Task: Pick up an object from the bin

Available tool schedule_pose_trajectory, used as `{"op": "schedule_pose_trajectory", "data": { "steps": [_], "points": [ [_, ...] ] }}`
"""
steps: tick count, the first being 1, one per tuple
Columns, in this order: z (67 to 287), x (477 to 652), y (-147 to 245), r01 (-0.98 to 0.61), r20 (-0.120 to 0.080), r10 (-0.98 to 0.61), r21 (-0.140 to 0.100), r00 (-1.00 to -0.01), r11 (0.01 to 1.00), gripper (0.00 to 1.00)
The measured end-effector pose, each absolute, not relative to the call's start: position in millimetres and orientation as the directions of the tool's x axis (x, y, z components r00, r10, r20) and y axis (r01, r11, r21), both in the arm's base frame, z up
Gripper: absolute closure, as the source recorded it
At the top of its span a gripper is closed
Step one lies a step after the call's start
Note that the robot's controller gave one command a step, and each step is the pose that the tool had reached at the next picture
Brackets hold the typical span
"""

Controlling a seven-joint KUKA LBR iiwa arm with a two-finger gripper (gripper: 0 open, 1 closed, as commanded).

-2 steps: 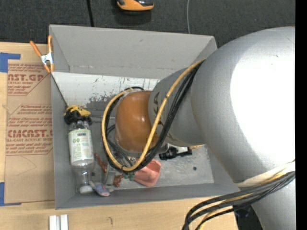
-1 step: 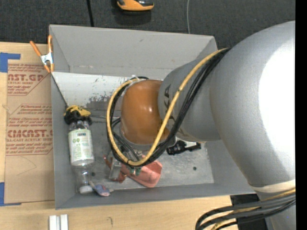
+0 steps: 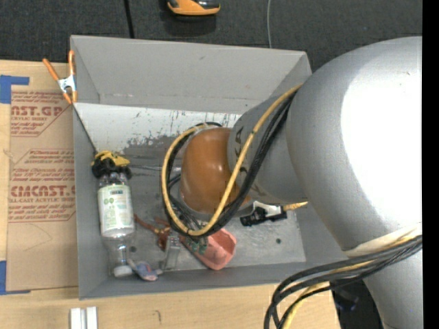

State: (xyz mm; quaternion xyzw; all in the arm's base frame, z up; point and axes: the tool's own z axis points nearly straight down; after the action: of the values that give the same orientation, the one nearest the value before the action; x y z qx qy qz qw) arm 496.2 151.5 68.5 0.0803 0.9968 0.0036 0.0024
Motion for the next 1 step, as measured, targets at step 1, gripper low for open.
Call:
{"op": "schedule_pose_trajectory", "data": {
  "steps": [1],
  "points": [
    [71.3, 497.0, 150.2, 0.162, -0.006, 0.162, 0.006, -0.987, 0.987, 1.0]
  ]
}}
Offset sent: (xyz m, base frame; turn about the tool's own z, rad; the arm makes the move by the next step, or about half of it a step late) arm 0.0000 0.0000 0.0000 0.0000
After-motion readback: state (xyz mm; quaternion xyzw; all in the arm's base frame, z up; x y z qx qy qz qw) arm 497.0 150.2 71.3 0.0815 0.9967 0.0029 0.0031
